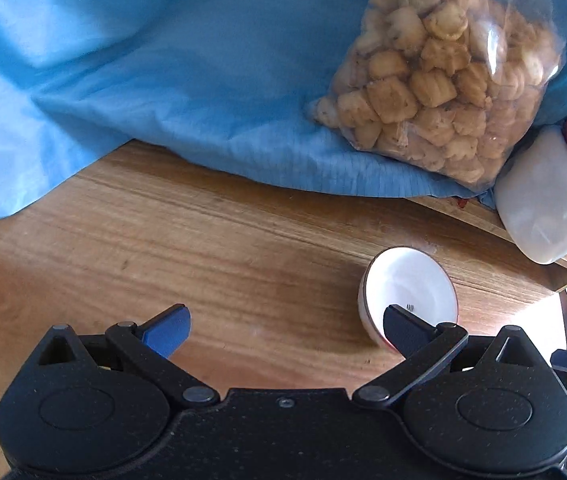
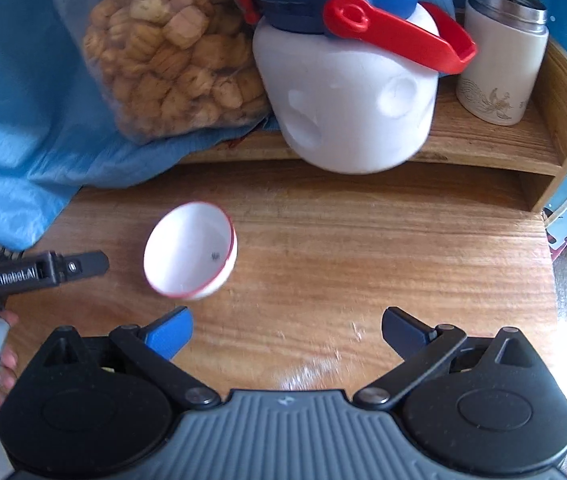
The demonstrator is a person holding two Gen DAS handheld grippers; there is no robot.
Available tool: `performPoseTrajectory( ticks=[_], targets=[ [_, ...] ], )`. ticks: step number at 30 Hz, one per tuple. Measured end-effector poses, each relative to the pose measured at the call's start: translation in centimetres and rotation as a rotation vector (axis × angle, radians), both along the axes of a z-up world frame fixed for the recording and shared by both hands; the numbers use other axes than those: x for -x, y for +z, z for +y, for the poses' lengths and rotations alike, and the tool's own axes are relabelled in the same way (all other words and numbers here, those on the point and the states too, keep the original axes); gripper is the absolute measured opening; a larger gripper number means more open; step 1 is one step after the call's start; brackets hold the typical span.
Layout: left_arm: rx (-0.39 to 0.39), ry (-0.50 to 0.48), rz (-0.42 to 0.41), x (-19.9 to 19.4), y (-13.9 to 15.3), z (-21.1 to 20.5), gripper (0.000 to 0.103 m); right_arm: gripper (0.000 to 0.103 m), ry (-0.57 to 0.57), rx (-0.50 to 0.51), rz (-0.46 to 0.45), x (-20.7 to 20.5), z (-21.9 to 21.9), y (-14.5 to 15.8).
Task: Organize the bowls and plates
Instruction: 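Move both grippers to the second white bowl and close them on its rim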
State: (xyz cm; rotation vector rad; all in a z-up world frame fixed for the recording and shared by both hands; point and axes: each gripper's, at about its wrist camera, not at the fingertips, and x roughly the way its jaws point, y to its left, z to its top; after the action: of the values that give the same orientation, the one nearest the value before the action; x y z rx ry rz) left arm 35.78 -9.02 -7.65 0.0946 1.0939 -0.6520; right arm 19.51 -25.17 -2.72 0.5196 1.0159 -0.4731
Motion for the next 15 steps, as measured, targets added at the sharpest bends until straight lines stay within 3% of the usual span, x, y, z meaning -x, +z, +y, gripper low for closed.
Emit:
performPoseTrajectory(
  ticks=[10, 15],
  targets=[
    [-0.029, -0.098, 0.01, -1.6, -2.6, -3.3, 0.102, 0.102, 0.023, 0.01, 0.054, -4.7, -0.6, -3.1],
    [-0.05, -0.144, -0.01, -1.0, -3.4, -4.3, 0.102, 0.086, 0.02, 0.006, 0.068, -5.5, -0.7, -4.1]
  ],
)
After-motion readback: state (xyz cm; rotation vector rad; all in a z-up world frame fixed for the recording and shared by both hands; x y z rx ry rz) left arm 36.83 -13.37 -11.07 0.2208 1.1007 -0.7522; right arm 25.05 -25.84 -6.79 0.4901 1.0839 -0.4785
